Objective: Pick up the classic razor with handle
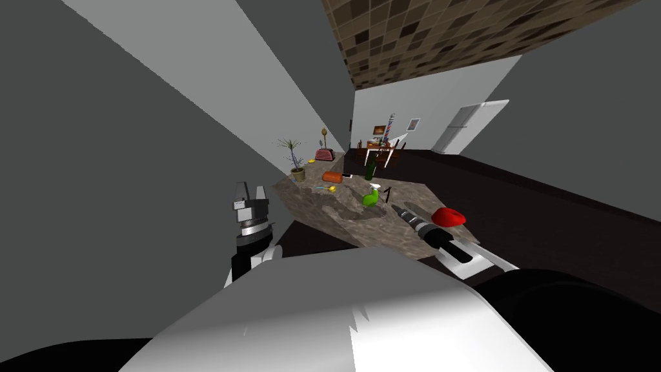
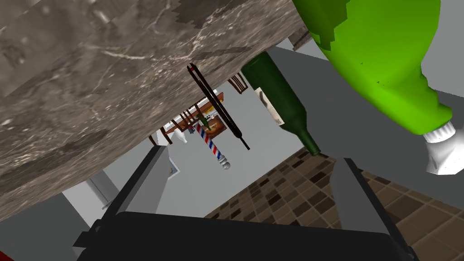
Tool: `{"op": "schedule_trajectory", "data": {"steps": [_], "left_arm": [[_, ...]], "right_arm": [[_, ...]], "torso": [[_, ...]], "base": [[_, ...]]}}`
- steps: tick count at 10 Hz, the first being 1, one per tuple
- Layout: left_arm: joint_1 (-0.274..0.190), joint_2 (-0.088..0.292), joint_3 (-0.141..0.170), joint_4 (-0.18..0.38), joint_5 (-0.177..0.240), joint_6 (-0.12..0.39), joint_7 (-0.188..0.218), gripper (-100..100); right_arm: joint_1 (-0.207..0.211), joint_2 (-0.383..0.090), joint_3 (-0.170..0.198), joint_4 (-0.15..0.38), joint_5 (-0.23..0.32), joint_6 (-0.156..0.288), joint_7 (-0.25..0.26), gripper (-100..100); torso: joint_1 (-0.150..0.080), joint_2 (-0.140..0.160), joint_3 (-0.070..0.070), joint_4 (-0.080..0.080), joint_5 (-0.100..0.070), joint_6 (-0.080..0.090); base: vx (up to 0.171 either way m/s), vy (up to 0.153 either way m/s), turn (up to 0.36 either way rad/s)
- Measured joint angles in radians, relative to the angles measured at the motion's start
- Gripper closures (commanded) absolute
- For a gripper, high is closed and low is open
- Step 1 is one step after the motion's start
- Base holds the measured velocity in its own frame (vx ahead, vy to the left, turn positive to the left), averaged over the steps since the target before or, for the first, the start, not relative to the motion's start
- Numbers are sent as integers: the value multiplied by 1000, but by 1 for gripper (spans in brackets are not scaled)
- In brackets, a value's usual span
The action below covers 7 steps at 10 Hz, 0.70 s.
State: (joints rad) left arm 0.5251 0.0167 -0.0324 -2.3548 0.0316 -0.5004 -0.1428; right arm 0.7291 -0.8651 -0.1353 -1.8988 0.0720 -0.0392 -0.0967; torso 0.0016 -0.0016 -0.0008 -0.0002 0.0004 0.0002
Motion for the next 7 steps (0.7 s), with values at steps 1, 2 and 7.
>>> {"op": "schedule_trajectory", "data": {"steps": [1, 2, 7], "left_arm": [[0, 0, 0, 0, 0, 0, 0, 0], [0, 0, 0, 0, 0, 0, 0, 0], [0, 0, 0, 0, 0, 0, 0, 0]], "right_arm": [[12, -34, 1, 25, -3, 20, -7, -100], [18, -53, 2, 34, -2, 34, -9, -100], [43, -182, 19, 131, -7, 96, -34, -100]], "torso": [[1, -1, -1, 0, 0, 0], [0, -1, 0, 0, 0, 0], [-1, -1, -1, 0, 0, 1]], "base": [[47, 51, 71], [59, 56, 112], [57, 45, 105]]}}
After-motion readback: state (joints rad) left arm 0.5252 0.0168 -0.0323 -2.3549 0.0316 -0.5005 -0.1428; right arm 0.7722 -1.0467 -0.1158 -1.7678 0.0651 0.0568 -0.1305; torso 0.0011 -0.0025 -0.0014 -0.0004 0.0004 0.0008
